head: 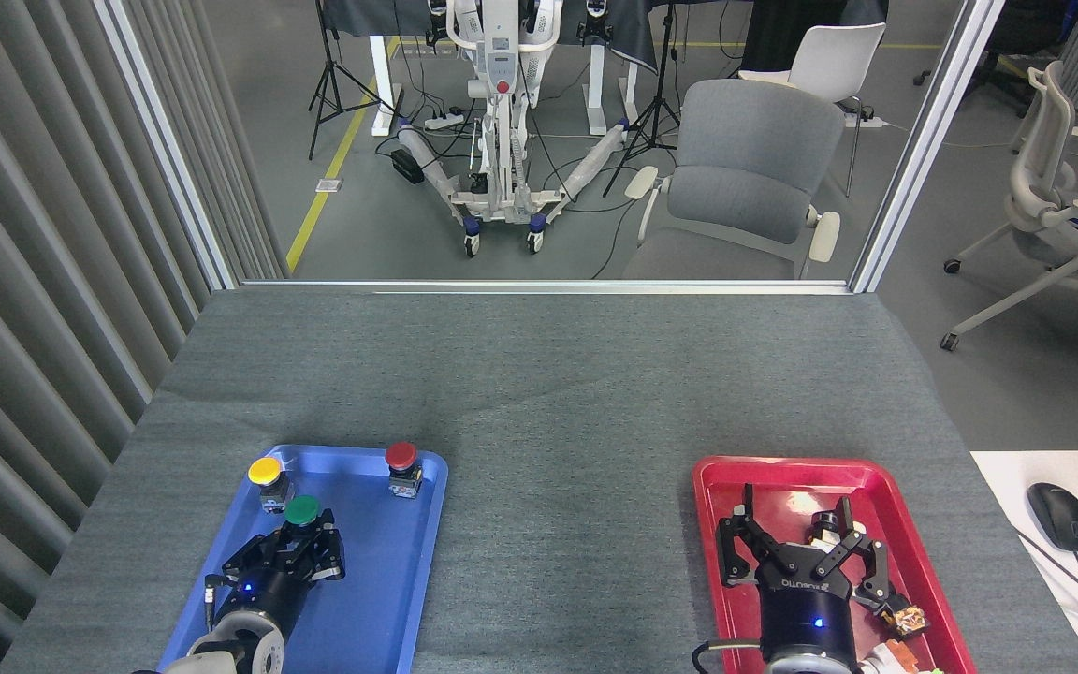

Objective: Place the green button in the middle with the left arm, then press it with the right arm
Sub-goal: 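Carry the green button off the tray toward the table middle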

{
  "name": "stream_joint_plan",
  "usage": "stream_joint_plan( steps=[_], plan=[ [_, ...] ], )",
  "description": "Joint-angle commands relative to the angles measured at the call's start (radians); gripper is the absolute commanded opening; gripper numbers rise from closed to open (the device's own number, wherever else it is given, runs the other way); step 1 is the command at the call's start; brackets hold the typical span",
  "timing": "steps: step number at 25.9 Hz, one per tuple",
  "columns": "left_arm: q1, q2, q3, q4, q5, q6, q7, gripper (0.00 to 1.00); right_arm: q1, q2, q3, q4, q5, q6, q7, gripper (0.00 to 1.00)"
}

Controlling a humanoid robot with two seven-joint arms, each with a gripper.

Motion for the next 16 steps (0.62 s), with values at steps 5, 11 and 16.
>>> stream_joint_plan(
  steps=[5, 11, 16],
  plan=[
    [0.042, 0.009, -0.001, -0.083, -0.002, -0.163, 0.013, 0.02, 0.000, 0.002, -0.001, 0.000, -0.002, 0.000, 0.000, 1.00],
    [0.096, 0.069, 0.012, -0.194, 0.002, -0.370, 0.025, 0.01, -0.001, 0.002, -0.001, 0.000, 0.000, 0.000, -0.001, 1.00],
    [0.091, 0.071, 0.012, -0.224, 0.001, -0.571, 0.037, 0.04, -0.001, 0.002, 0.000, 0.000, -0.002, 0.000, -0.001, 1.00]
  ],
)
